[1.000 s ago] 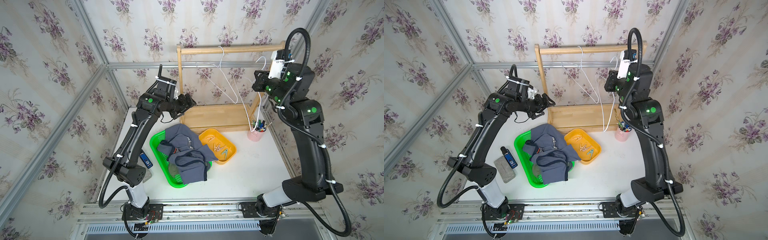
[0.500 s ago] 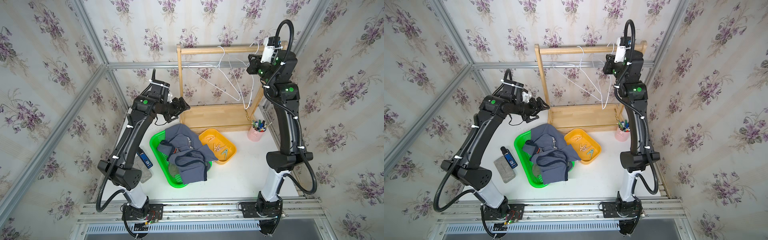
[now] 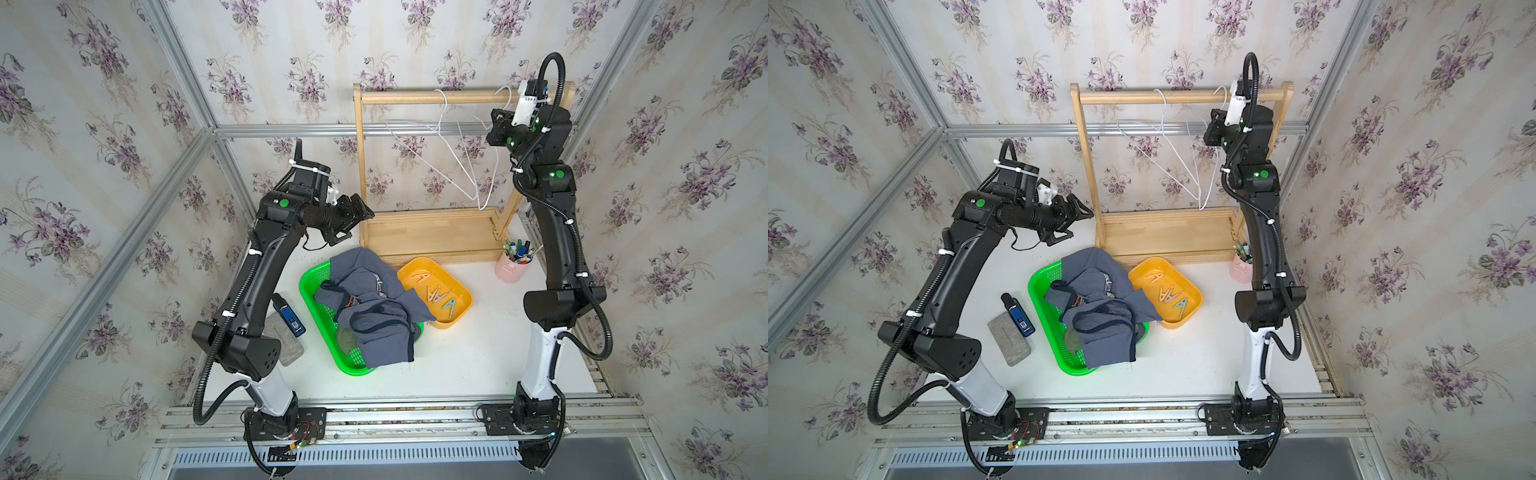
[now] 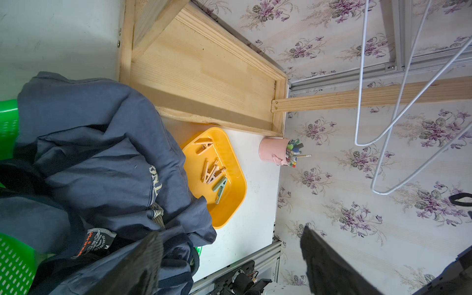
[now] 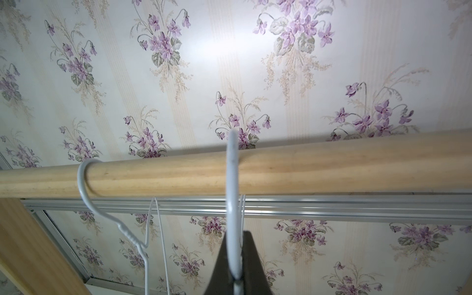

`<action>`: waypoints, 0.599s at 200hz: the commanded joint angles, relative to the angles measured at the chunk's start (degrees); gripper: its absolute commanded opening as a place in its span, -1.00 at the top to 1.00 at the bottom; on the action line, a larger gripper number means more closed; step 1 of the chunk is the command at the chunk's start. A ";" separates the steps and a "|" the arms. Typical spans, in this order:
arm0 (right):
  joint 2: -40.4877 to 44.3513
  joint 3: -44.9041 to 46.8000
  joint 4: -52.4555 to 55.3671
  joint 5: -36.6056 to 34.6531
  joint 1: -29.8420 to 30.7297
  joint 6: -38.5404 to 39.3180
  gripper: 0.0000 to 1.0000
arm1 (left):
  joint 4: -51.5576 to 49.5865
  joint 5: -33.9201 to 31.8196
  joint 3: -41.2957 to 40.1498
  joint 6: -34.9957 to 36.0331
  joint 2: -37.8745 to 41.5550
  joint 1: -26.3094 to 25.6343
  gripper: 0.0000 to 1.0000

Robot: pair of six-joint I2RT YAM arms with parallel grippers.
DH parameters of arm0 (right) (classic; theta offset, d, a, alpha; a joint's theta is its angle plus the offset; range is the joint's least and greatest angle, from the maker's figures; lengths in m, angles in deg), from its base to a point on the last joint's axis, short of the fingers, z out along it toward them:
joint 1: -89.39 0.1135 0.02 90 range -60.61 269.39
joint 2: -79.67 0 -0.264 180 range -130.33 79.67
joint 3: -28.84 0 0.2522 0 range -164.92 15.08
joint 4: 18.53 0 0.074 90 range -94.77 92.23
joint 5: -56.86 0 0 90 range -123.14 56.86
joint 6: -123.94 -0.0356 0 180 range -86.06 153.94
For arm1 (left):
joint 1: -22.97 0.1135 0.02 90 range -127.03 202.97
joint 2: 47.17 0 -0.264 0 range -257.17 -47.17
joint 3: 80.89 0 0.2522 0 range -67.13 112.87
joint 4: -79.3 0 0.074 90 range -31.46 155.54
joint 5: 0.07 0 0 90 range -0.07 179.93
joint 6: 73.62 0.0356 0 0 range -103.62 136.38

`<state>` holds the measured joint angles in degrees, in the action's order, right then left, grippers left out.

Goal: Remove the clothespins securing tank tops to the hanger
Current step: Place the hanger on the clothesline.

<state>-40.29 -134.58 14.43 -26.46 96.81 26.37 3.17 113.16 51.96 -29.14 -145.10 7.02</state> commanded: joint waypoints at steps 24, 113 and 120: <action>-0.22 -0.43 -5.97 -0.75 -0.01 -1.80 1.00 | 0.32 1.71 -0.24 1.04 0.28 0.65 -0.74; -4.57 -3.06 -5.12 0.71 -0.80 -6.31 1.00 | 0.13 2.18 -0.36 0.70 0.18 1.00 -0.74; -5.04 -3.43 -4.50 1.08 -1.02 -6.80 1.00 | 0.14 2.13 -0.46 0.69 0.24 1.01 -0.74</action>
<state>-43.90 -136.44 9.69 -27.07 96.41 21.93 3.17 114.71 51.81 -28.92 -145.21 7.94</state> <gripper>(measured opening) 0.050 0.871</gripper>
